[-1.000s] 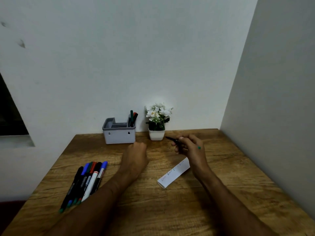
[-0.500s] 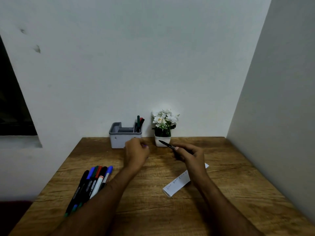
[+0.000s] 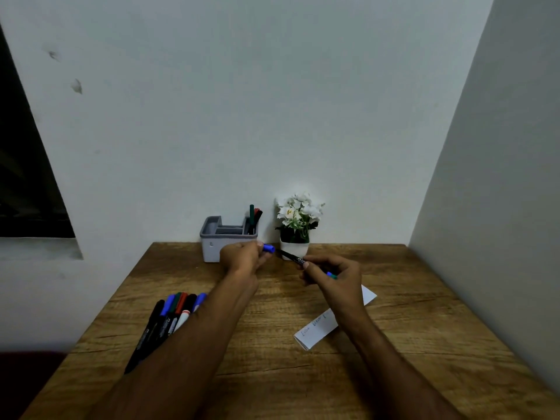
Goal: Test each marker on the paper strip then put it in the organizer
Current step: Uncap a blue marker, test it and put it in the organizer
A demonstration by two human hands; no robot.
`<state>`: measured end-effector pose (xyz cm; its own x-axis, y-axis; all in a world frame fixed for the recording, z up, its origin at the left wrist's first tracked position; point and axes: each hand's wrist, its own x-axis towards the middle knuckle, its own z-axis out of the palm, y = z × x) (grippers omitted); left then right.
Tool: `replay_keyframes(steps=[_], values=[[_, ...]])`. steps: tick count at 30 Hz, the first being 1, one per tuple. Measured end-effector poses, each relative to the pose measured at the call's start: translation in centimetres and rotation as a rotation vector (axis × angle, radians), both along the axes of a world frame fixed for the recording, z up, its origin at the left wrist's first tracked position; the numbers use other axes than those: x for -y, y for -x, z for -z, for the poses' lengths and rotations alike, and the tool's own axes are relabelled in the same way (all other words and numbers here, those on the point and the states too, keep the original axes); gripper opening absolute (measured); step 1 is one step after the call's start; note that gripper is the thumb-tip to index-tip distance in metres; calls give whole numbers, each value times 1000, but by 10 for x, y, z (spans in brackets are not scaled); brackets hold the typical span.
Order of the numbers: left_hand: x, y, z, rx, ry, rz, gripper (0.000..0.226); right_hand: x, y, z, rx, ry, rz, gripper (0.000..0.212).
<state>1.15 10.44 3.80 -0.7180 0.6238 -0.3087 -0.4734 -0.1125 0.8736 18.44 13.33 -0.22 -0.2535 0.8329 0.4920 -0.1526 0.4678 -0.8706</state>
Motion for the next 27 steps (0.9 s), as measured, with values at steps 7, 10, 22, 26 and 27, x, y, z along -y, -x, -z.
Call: replay_keyframes(steps=[7,10,22,26,27], values=[[-2,1,7,-19,12,-16,21,2,-2,3,36,14,-14,10],[-3,-2,6,-58,25,-20,18,2,1,3,46,6,-6,9],[-6,-14,11,-100,40,23,16,-9,9,8,69,1,-58,11],[-6,-15,9,-76,15,-10,13,-12,11,8,23,29,-83,10],[-5,-15,8,-83,5,-10,11,-13,13,9,16,30,-90,9]])
